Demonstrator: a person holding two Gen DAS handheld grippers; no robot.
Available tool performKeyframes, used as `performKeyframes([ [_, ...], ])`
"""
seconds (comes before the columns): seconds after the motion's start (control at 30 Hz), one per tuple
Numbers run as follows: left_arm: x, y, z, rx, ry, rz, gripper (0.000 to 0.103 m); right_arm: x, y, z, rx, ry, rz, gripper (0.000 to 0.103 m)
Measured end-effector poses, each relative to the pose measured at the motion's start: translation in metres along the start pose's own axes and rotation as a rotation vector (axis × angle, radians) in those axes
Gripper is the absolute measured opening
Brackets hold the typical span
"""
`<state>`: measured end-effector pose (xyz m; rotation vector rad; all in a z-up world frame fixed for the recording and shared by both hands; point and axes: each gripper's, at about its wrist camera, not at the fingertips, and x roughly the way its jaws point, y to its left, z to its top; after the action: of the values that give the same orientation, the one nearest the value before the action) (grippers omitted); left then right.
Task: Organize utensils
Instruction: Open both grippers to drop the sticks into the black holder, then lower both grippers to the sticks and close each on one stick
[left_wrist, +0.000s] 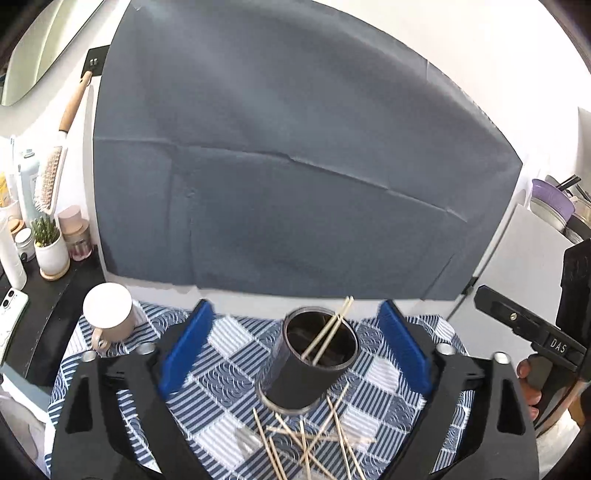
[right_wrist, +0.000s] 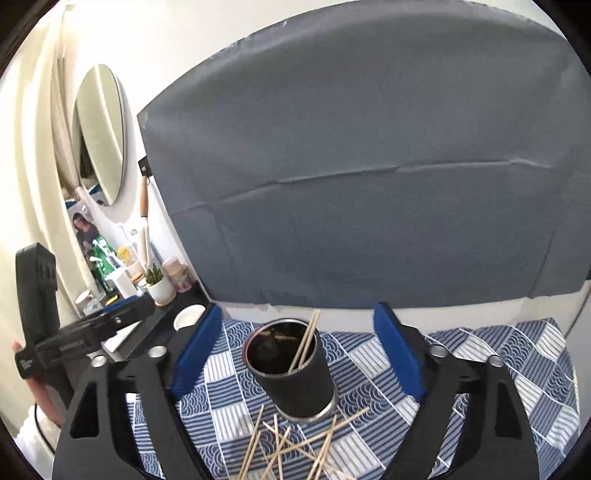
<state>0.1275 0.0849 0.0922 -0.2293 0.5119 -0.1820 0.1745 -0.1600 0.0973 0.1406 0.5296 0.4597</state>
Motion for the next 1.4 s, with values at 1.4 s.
performKeyframes([
  [1.4, 0.09, 0.03, -0.215, 0.048, 0.583, 0.221, 0.094, 0.092, -0.047, -0.225, 0.081, 0.662, -0.127, 0.062],
])
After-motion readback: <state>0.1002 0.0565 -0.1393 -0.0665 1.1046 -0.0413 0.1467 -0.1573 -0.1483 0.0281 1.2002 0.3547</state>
